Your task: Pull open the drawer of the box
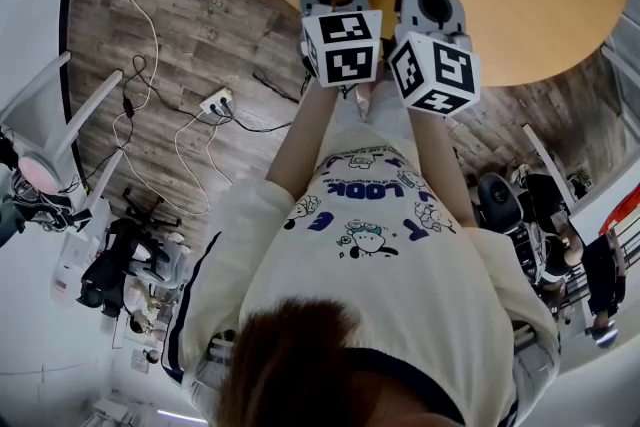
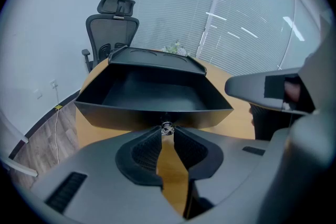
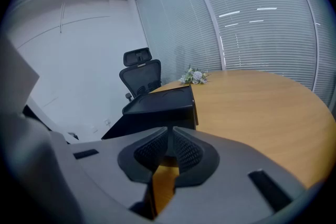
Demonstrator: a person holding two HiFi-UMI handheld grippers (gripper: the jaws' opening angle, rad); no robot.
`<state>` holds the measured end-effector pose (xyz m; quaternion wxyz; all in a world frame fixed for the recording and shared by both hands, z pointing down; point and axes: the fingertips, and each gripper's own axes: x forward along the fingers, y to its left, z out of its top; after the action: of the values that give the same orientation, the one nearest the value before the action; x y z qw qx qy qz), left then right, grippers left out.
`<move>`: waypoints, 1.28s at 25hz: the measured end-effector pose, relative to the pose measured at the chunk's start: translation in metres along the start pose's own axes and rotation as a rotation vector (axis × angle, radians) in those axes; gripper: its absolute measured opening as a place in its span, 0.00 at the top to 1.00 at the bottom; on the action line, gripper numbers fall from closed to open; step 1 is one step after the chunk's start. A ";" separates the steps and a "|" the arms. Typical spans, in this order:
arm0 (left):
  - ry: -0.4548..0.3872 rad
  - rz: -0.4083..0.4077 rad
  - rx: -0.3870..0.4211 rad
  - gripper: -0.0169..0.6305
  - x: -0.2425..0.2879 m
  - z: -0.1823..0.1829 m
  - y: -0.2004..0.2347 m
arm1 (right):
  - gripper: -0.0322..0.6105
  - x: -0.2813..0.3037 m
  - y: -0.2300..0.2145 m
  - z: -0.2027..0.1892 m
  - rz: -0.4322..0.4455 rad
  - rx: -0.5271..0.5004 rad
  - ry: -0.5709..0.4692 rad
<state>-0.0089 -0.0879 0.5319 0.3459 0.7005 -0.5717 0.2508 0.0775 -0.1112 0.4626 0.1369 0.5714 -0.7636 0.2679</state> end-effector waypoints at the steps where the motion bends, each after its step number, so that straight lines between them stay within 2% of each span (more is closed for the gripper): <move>1: 0.001 0.000 -0.001 0.85 -0.001 -0.002 0.001 | 0.88 0.000 0.000 -0.001 0.000 -0.002 0.002; 17: -0.013 0.010 -0.010 0.85 -0.003 -0.006 0.002 | 0.88 -0.010 0.002 -0.007 -0.003 -0.009 0.000; 21: -0.010 0.013 -0.039 0.85 -0.001 -0.006 0.004 | 0.88 -0.010 0.004 -0.009 -0.002 -0.010 0.001; 28: -0.041 0.009 -0.054 0.82 -0.015 0.001 0.010 | 0.88 -0.010 0.011 -0.003 0.004 -0.015 -0.014; 32: -0.103 0.008 -0.053 0.82 -0.037 0.020 0.008 | 0.88 -0.015 0.013 0.005 0.009 -0.023 -0.040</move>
<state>-0.0260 -0.0814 0.4933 0.3334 0.7007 -0.5980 0.2005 0.0703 -0.0997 0.4471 0.1271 0.5717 -0.7716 0.2483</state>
